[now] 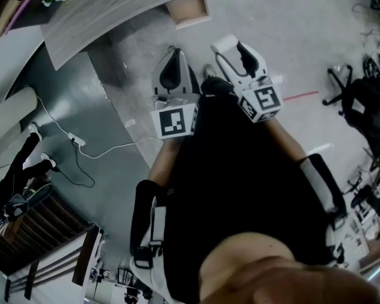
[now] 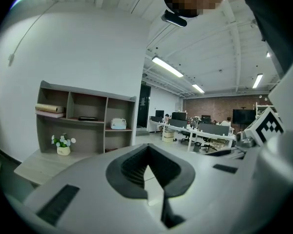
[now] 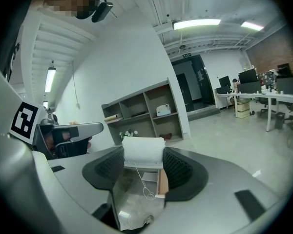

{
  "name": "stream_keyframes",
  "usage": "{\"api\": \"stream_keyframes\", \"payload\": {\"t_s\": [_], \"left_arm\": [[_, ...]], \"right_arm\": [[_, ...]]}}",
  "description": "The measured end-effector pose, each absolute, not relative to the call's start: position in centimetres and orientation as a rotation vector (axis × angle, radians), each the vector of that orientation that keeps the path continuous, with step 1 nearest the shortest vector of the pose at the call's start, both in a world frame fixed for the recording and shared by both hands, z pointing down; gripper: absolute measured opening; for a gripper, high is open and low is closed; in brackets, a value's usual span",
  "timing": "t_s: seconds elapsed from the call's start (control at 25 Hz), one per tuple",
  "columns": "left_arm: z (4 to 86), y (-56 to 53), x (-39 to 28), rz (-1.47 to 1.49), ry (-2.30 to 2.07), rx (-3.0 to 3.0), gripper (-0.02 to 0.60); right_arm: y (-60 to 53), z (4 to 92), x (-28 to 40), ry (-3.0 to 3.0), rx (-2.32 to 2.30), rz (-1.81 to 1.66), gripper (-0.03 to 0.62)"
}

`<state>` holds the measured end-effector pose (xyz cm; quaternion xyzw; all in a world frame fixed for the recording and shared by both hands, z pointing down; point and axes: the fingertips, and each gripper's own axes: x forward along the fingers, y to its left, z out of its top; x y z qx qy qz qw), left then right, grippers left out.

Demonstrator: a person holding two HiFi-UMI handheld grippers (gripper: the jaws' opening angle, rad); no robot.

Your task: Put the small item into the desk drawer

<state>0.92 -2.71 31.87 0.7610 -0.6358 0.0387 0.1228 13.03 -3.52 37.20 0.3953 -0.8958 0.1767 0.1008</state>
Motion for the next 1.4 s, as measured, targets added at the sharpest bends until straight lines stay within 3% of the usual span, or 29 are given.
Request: {"api": "stream_keyframes", "payload": {"t_s": [1.4], "left_arm": [[36.3, -15.1, -6.9, 0.152, -1.658, 2.281, -0.005]], "right_arm": [[-15.2, 46.2, 4.9, -2.391, 1.336, 0.646, 0.251]]}}
